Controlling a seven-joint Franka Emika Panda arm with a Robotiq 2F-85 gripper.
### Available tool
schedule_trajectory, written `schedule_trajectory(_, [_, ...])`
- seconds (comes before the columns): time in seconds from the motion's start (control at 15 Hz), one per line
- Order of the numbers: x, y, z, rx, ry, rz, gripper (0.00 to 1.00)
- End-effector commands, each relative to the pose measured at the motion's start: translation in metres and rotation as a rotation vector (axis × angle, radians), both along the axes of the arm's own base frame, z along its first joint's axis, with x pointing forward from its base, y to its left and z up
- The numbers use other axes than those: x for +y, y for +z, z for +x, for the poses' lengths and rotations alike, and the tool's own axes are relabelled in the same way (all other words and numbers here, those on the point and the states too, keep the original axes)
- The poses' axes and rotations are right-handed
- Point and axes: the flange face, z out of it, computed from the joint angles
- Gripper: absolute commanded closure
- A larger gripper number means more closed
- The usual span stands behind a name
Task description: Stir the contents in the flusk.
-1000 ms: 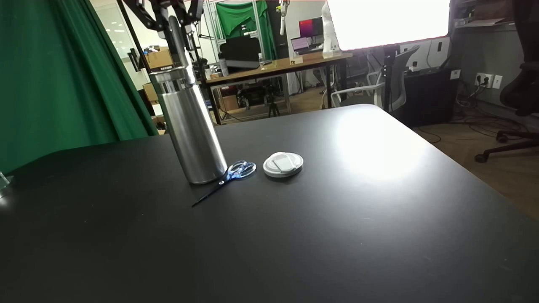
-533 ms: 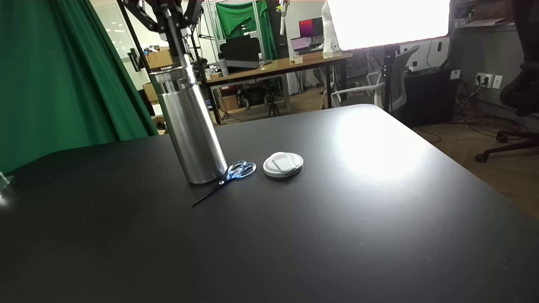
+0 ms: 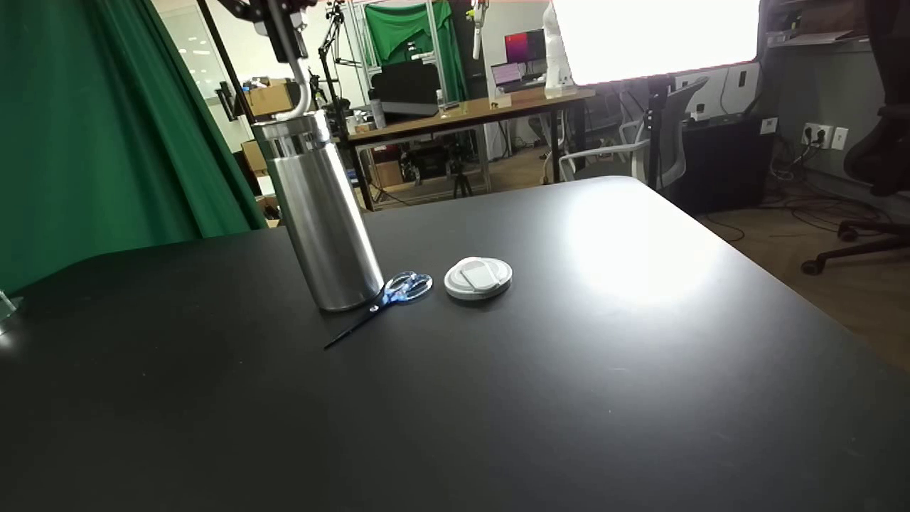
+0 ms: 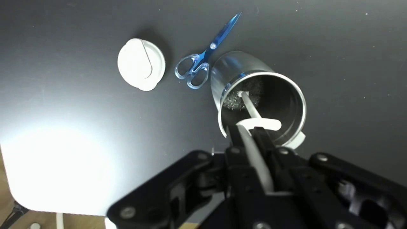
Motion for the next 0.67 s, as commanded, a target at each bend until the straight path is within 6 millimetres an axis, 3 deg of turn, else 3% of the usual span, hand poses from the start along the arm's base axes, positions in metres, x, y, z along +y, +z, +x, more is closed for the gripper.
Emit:
schedule_trajectory(0.0, [0.012, 0.037, -0.003, -0.034, 0.027, -0.032, 0.96])
schedule_trajectory(0.6, [0.031, 0.099, -0.014, -0.149, 0.065, -0.043, 0.96])
